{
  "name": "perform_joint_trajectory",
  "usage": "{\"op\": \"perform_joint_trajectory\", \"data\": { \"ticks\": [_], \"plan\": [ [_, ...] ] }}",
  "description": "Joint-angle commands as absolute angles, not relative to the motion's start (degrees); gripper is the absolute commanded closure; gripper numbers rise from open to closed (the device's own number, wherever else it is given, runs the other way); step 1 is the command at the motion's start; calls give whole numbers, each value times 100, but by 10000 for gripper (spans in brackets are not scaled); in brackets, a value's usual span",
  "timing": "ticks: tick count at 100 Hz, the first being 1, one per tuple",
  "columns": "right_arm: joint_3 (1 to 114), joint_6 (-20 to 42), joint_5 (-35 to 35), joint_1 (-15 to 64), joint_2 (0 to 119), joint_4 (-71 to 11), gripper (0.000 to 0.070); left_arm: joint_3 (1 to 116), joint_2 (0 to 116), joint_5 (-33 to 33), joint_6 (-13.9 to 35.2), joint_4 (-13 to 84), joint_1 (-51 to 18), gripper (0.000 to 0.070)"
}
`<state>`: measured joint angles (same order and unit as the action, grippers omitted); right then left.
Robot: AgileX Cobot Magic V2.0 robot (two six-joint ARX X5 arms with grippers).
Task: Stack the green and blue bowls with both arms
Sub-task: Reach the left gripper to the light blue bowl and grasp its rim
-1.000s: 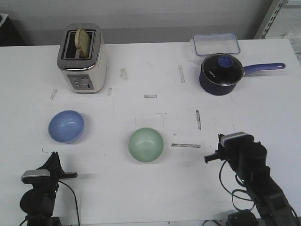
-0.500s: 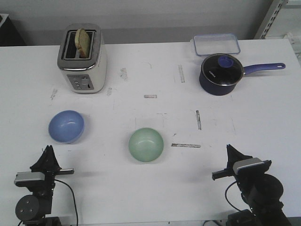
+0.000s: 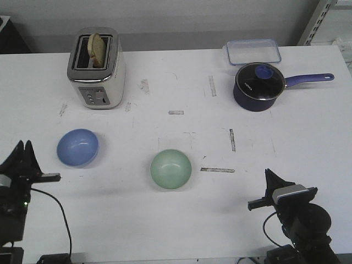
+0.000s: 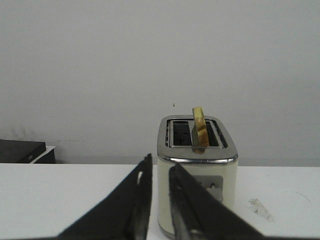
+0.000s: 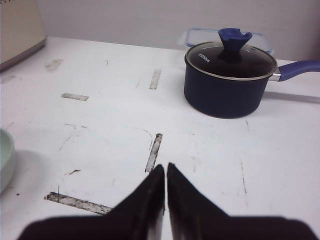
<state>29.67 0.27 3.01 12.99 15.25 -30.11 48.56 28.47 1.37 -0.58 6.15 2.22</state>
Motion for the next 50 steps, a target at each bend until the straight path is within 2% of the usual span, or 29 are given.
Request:
{"op": "perform_joint_trajectory", "data": {
  "ticks": [1, 11, 19, 25, 31, 50],
  "plan": [
    [2954, 56, 305, 1306, 1549, -2956, 700, 5465, 3428, 169, -113, 821, 228, 521],
    [2954, 56, 305, 1306, 1549, -2956, 700, 6128, 4239, 209, -113, 1424, 237, 392],
    [2954, 54, 305, 1306, 1549, -2956, 700, 6486, 4895, 307, -60, 1903, 292, 235],
    [2954, 54, 305, 1306, 1549, -2956, 700, 6602, 5262, 327, -38, 2126, 322, 154],
    [2954, 54, 305, 1306, 1549, -2956, 700, 6615, 5623, 333, 19, 2309, 370, 118],
    [2954, 51, 303, 1306, 1549, -2956, 700, 6615, 6877, 366, 86, 3052, 766, 116]
  ]
}}
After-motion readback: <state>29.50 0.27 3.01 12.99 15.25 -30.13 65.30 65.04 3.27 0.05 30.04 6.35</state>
